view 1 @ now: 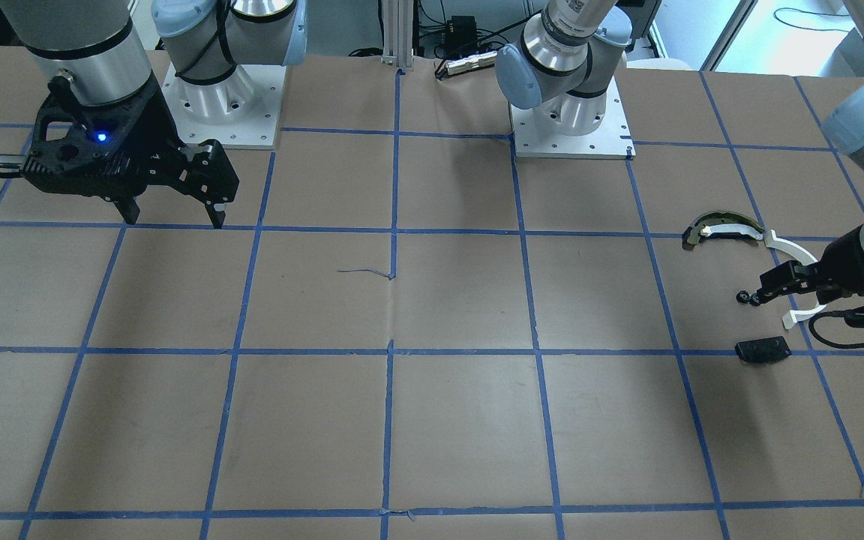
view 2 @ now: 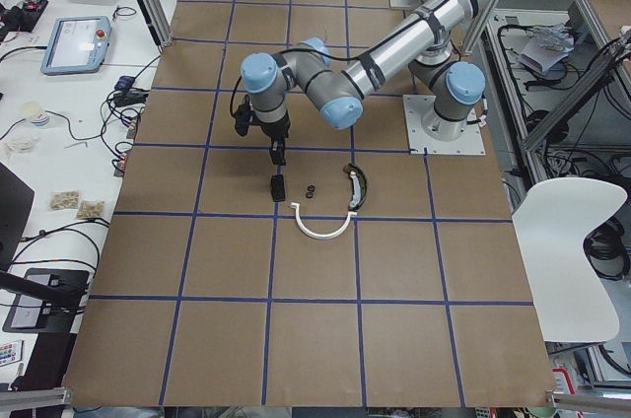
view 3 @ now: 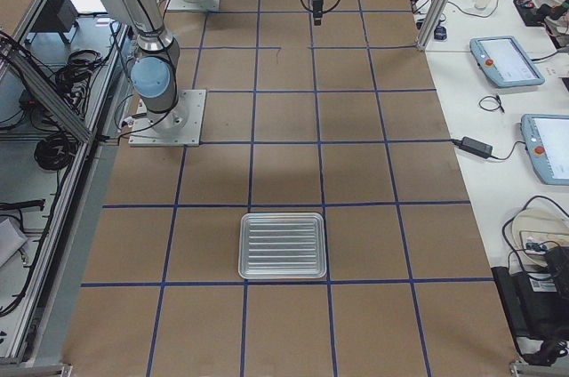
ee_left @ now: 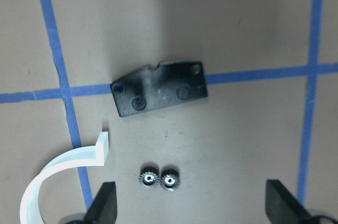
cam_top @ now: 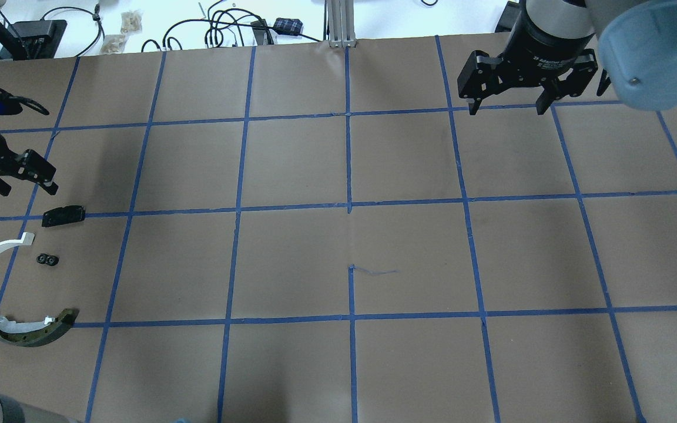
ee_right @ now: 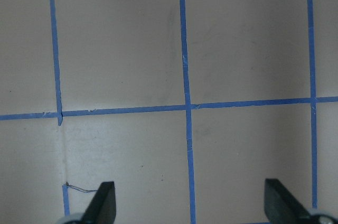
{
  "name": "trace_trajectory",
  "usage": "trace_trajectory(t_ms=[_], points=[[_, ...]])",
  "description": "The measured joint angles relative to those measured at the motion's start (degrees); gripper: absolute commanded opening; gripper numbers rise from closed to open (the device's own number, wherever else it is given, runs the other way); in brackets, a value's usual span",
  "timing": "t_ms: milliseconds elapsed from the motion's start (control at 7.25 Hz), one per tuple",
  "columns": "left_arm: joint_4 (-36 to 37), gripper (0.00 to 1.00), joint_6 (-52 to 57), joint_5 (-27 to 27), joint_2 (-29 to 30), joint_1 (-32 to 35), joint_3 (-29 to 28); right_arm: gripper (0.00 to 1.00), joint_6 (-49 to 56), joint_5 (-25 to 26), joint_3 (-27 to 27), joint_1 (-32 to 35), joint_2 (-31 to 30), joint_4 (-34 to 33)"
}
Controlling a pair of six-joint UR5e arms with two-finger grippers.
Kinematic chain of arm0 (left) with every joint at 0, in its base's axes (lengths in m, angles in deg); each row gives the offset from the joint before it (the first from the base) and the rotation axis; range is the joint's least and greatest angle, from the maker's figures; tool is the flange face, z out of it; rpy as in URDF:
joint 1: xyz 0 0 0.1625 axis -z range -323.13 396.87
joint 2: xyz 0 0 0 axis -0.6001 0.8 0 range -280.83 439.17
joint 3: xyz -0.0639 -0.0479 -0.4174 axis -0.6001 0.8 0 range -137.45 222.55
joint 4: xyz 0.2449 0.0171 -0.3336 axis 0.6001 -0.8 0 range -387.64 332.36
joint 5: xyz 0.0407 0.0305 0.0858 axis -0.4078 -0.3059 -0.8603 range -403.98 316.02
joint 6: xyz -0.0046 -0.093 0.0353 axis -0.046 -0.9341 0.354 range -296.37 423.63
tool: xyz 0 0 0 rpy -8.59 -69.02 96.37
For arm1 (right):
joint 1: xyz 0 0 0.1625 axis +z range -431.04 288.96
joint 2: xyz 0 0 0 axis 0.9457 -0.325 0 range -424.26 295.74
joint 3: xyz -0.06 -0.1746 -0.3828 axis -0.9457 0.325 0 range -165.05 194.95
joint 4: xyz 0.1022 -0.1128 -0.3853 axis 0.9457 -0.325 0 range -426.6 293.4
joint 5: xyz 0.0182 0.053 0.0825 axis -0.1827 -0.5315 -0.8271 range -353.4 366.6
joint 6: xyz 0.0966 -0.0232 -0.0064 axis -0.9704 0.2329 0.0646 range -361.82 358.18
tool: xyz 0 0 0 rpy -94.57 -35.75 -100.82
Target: Place bearing gear from tray to pile
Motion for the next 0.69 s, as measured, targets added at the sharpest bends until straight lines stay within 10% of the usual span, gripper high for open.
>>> trace_trajectory(t_ms=[690], points=[[-8.36,1.0,-20.68,0.79,-11.96,20.99,-3.16,1.0,0.01,0.01,-0.03,0.0,-0.02,-0.01]])
